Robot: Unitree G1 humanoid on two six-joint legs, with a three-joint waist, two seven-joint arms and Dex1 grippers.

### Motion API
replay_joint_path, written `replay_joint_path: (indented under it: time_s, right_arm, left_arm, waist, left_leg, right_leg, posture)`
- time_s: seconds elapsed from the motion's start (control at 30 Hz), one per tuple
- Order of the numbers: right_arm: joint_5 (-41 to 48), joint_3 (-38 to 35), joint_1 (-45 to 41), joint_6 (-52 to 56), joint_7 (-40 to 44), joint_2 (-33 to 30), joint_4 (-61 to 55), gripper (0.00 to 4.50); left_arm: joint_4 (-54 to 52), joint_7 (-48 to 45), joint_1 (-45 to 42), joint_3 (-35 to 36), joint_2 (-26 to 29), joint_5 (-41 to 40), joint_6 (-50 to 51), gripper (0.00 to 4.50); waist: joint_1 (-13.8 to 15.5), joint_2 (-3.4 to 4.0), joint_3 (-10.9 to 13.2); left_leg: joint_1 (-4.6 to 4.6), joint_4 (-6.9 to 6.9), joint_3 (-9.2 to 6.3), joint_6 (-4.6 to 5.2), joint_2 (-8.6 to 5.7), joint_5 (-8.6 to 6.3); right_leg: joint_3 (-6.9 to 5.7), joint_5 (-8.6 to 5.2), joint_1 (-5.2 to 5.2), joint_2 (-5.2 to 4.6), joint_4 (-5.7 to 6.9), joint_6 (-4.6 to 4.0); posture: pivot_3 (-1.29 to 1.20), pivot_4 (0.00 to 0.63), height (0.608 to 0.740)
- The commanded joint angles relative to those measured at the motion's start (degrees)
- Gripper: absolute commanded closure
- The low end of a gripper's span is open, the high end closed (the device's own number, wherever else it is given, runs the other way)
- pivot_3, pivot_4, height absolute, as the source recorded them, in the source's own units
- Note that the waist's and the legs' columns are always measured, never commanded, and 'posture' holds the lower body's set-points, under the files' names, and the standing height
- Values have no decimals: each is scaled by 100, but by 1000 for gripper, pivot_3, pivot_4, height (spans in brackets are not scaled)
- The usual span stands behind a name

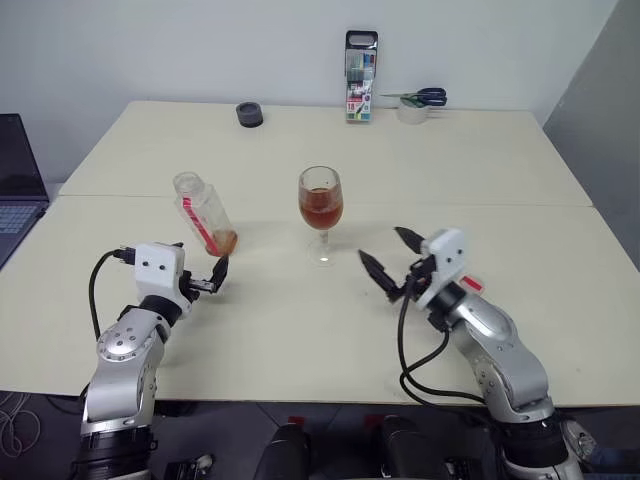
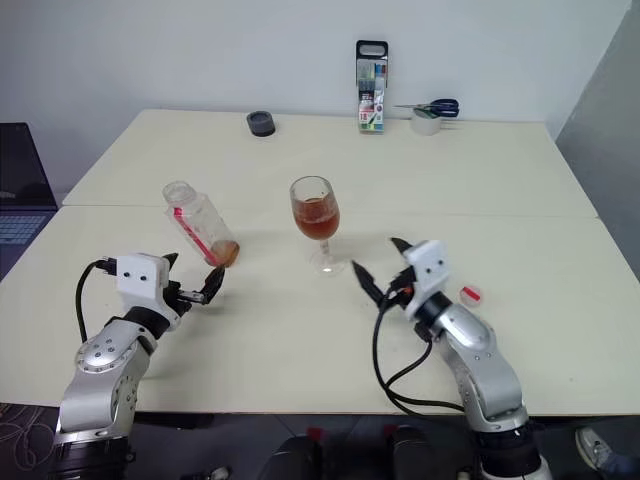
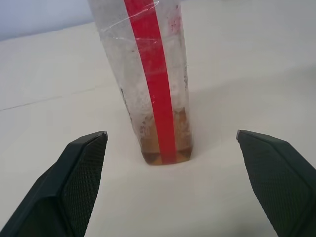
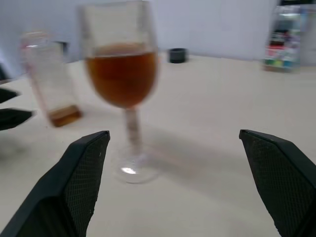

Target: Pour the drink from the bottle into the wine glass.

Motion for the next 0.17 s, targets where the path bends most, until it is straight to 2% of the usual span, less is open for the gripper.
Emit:
replay_joint_path:
  time_s: [0.03, 0.17]
  right_arm:
    - [-300, -39, 83, -614, -234, 102, 73, 0]
    - [-504, 22, 89, -893, -330, 169, 305, 0]
  left_arm:
    - [-224, 11, -5, 10, -24, -10, -110, 23]
    - [-100, 71, -29, 71, -118, 14, -389, 23]
  waist:
    - [-3, 1, 1]
    - [-13, 1, 0]
  left_leg:
    - [2, -1, 2, 0, 1, 0]
    - [9, -7, 7, 0, 5, 0]
  right_leg:
    - [1, 0, 0, 1, 0, 0]
    - [6, 0, 0, 7, 0, 0]
  posture:
    - [0, 150, 740]
    - [0, 150, 740]
